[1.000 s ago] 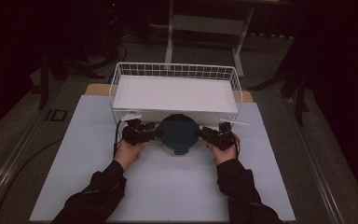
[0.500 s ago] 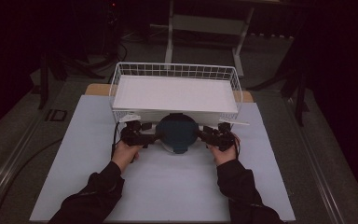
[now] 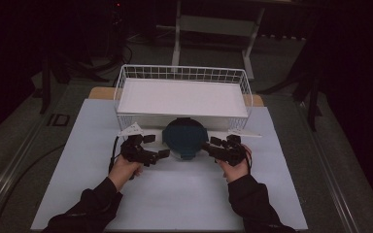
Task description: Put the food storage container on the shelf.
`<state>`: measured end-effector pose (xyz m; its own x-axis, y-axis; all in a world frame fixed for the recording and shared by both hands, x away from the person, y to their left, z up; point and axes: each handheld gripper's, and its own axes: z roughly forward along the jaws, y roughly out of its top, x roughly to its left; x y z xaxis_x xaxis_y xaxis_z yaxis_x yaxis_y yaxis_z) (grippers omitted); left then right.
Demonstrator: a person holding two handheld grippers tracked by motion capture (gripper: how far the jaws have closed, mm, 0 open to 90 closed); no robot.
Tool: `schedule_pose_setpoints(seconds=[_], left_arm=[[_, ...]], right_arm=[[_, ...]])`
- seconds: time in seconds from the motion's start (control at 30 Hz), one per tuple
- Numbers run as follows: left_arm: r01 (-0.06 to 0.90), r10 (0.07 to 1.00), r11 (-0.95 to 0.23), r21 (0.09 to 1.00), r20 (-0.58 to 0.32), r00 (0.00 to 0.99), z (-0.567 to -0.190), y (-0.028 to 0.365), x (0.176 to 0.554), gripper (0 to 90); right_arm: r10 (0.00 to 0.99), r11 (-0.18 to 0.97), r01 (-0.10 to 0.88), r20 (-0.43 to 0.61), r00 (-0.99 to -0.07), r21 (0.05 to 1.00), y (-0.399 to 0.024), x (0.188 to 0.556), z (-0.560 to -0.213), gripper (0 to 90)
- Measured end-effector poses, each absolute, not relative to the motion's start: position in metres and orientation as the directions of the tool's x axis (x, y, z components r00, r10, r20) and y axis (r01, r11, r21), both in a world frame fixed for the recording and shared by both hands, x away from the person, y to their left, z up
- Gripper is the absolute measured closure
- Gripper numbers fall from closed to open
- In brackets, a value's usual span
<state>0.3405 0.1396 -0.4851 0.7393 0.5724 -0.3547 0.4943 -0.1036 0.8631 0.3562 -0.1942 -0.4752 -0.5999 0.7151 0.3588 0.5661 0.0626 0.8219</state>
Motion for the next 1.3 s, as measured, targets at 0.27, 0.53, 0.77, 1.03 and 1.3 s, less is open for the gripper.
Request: schedule_pose_setpoints(seconds=[0.27, 0.53, 0.77, 1.03, 1.3], left_arm=[[0.444, 0.554, -0.135, 0.886, -0.304, 0.775, -0.472, 0.147, 0.31, 1.7], [0.427, 0.53, -0.175, 0.887, -0.281, 0.8, -0.473, 0.15, 0.291, 1.7], [0.419, 0.537, -0.223, 0.88, -0.248, 0.806, -0.483, 0.155, 0.274, 1.7], [0.407, 0.534, -0.271, 0.872, -0.216, 0.818, -0.492, 0.161, 0.252, 1.6], [0.396, 0.542, -0.288, 0.872, -0.193, 0.818, -0.498, 0.167, 0.236, 1.7]], right_arm=[[0.675, 0.089, 0.56, 0.364, -0.641, 0.823, -0.188, 0.328, -0.466, 51.7], [0.66, 0.136, 0.568, 0.353, -0.663, 0.812, -0.175, 0.316, -0.47, 67.9], [0.644, 0.192, 0.568, 0.335, -0.688, 0.8, -0.162, 0.315, -0.479, 88.6], [0.631, 0.226, 0.579, 0.335, -0.7, 0.784, -0.153, 0.316, -0.486, 90.0], [0.636, 0.241, 0.59, 0.334, -0.696, 0.77, -0.15, 0.318, -0.492, 90.0]])
